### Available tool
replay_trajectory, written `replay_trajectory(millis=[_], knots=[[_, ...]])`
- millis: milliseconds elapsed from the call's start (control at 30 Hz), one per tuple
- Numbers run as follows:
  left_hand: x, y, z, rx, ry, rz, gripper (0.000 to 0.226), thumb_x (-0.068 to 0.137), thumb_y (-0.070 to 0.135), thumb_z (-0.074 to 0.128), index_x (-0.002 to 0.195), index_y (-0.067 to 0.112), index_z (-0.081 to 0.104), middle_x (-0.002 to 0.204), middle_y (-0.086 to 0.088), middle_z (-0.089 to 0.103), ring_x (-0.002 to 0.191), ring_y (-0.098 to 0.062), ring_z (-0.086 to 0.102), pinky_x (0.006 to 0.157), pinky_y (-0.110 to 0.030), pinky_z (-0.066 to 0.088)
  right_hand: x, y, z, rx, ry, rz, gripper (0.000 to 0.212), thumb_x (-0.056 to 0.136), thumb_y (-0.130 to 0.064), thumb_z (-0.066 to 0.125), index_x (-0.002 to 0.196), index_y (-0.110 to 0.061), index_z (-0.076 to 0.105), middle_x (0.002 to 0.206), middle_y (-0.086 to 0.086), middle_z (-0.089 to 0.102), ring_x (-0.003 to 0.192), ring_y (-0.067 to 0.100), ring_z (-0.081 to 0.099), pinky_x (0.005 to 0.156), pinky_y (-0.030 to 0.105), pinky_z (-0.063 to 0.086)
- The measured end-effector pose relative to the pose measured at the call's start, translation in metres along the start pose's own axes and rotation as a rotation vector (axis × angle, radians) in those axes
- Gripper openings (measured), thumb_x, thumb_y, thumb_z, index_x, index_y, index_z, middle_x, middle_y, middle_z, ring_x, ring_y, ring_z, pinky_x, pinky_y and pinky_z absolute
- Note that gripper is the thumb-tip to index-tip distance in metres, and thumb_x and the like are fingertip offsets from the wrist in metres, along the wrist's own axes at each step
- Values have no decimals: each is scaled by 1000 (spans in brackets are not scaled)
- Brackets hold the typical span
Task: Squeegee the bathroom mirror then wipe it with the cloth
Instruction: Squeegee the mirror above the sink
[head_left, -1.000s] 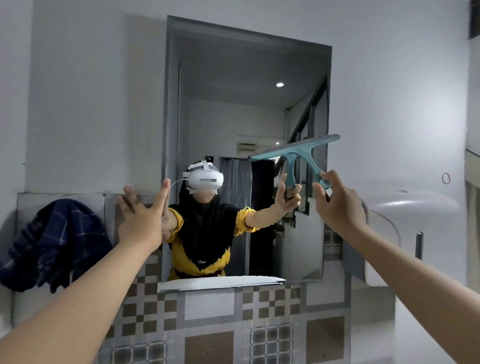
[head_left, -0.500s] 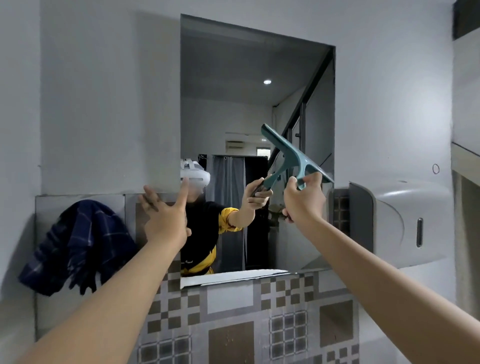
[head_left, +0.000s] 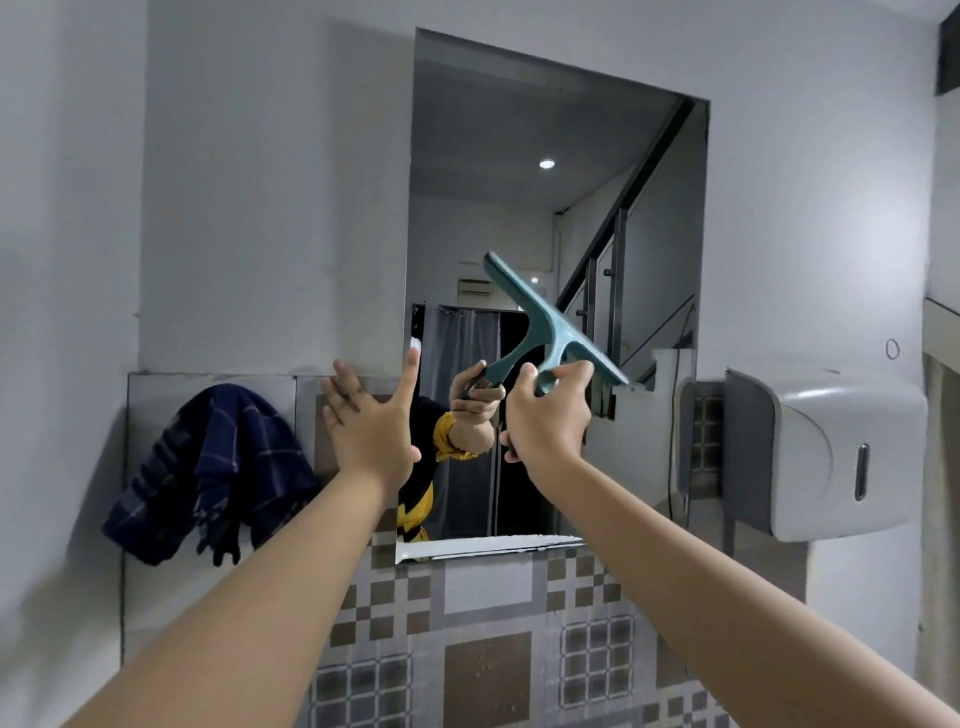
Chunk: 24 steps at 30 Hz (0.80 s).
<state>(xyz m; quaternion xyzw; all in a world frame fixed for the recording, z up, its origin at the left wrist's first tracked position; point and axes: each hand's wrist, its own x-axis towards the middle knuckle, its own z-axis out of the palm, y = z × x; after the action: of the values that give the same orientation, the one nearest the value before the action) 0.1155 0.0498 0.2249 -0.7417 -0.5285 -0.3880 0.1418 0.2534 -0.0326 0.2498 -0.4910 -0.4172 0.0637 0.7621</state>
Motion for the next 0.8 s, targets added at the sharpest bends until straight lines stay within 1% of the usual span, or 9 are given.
replay_trajectory(millis=[133, 233, 300, 367, 500, 600, 700, 767, 800], knots=[[-9, -18, 8, -15, 55, 82, 105, 81, 39, 68, 146, 36, -14, 149, -34, -19, 138, -52, -9, 109, -59, 24, -18, 4, 1, -83, -61, -86, 19, 96, -31, 51, 96, -20, 35, 76, 6, 56, 50, 23, 56, 43, 35, 50], [-18, -32, 20, -10, 76, 136, 104, 79, 43, 68, 147, 35, -9, 150, -28, -21, 139, -48, -9, 109, -59, 25, -24, 11, -6, -141, -91, -164, 18, 97, -30, 51, 96, -21, 35, 72, 3, 53, 50, 21, 53, 45, 41, 53], [-25, -34, 27, -10, 61, 134, 106, 78, 45, 69, 145, 39, -13, 150, -23, -26, 140, -45, -12, 107, -59, 31, -28, 19, -10, -212, -116, -271, 16, 97, -27, 51, 98, -18, 39, 69, -3, 51, 48, 12, 50, 45, 30, 48], [-32, -36, 33, -20, 47, 126, 108, 78, 45, 69, 144, 40, -15, 150, -21, -28, 139, -41, -18, 106, -59, 33, -32, 29, -11, -287, -157, -399, 15, 96, -24, 53, 100, -15, 42, 65, -7, 51, 44, 6, 47, 41, 17, 38], [-40, -40, 43, 0, 7, 134, 111, 77, 46, 70, 143, 38, -19, 149, -21, -32, 137, -40, -26, 108, -59, 24, -27, 46, -16, -376, -199, -537, 17, 95, -22, 57, 103, -11, 46, 55, -8, 49, 38, 5, 46, 36, 16, 31], [-42, -41, 45, 16, -21, 122, 111, 78, 46, 68, 141, 41, -24, 147, -19, -38, 136, -39, -30, 110, -58, 18, -13, 54, -31, -484, -200, -616, 19, 93, -22, 60, 104, -9, 51, 45, -12, 38, 31, 7, 34, 35, 16, 24], [-41, -40, 45, 0, -35, 100, 112, 79, 42, 68, 139, 43, -27, 146, -16, -41, 135, -37, -33, 111, -58, 14, 5, 56, -50, -598, -189, -720, 23, 90, -21, 66, 106, -7, 58, 45, -17, 34, 33, -1, 29, 36, 12, 20], [-41, -40, 47, -3, -33, 86, 113, 79, 41, 69, 139, 44, -27, 145, -15, -42, 135, -36, -33, 111, -57, 13, 17, 59, -62, -653, -188, -790, 25, 87, -20, 69, 107, -6, 61, 49, -18, 44, 35, -2, 33, 36, 10, 24], [-41, -40, 47, 1, -32, 81, 114, 78, 40, 69, 138, 44, -28, 145, -14, -43, 135, -35, -33, 111, -57, 13, 24, 60, -67, -679, -185, -809, 27, 87, -22, 70, 108, -7, 62, 54, -12, 56, 37, 4, 39, 35, 15, 31]])
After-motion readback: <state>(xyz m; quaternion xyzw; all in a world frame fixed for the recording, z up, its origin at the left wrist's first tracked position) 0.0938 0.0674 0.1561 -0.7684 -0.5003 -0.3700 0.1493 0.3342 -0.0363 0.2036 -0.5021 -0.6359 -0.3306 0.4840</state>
